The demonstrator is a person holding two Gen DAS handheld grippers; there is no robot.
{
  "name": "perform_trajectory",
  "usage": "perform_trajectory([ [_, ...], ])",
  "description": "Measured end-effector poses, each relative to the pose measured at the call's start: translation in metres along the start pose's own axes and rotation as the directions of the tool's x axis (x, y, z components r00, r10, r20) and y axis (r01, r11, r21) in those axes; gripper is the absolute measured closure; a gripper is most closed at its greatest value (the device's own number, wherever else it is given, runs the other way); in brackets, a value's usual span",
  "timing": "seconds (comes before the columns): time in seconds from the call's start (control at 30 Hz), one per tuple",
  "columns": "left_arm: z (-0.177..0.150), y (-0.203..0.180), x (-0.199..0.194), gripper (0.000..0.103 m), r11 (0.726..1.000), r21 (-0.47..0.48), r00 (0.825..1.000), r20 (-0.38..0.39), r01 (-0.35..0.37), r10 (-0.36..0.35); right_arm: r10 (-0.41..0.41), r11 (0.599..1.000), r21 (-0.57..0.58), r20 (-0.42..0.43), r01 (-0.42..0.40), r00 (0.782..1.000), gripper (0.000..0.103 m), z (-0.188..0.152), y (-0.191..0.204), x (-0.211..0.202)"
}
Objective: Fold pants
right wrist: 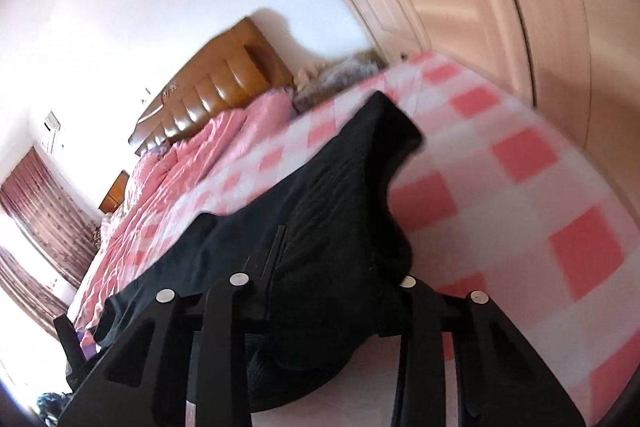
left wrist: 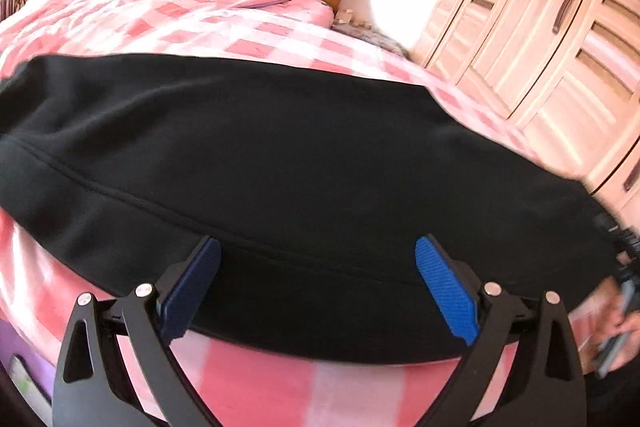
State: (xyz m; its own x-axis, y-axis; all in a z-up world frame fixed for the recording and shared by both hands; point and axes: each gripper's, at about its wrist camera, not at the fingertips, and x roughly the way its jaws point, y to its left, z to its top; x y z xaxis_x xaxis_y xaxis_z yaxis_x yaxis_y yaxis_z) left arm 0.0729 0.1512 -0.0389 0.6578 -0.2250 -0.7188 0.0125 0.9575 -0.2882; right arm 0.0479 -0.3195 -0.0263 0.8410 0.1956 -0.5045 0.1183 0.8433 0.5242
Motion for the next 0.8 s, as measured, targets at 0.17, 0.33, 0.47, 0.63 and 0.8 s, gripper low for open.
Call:
perform_trajectory([
  [0.17, -0.009, -0.024, 0.01, 0.002, 0.992, 0.111, 0.998, 0.019, -0.062, 0.061, -0.129, 0.988, 0.071, -0.117, 0.138, 0.985, 0.07, -0.024, -0.042, 0.027],
  [0.33, -0.013, -0.039, 0.003, 0.002, 0.965, 0.246, 0.996, 0.009, -0.086, 0.087, -0.141, 0.986, 0.074, -0.134, 0.152, 0.981, 0.068, -0.023, -0.044, 0.03],
  [0.47, 0.018, 0.003, -0.018, 0.002, 0.98, 0.178, 0.994, 0.076, -0.085, 0.072, -0.268, 0.96, 0.058, -0.107, 0.276, 0.957, 0.004, -0.019, -0.041, 0.006],
  [0.63, 0.075, 0.098, -0.022, 0.002, 0.973, -0.006, 0.969, 0.09, -0.231, 0.231, -0.303, 0.947, -0.089, 0.079, 0.31, 0.95, 0.004, -0.019, 0.003, -0.035],
  [0.8, 0.099, 0.151, -0.014, 0.002, 0.954, -0.149, 0.962, 0.051, -0.26, 0.27, -0.15, 0.9, -0.412, 0.009, 0.14, 0.989, 0.004, -0.039, 0.111, 0.009],
])
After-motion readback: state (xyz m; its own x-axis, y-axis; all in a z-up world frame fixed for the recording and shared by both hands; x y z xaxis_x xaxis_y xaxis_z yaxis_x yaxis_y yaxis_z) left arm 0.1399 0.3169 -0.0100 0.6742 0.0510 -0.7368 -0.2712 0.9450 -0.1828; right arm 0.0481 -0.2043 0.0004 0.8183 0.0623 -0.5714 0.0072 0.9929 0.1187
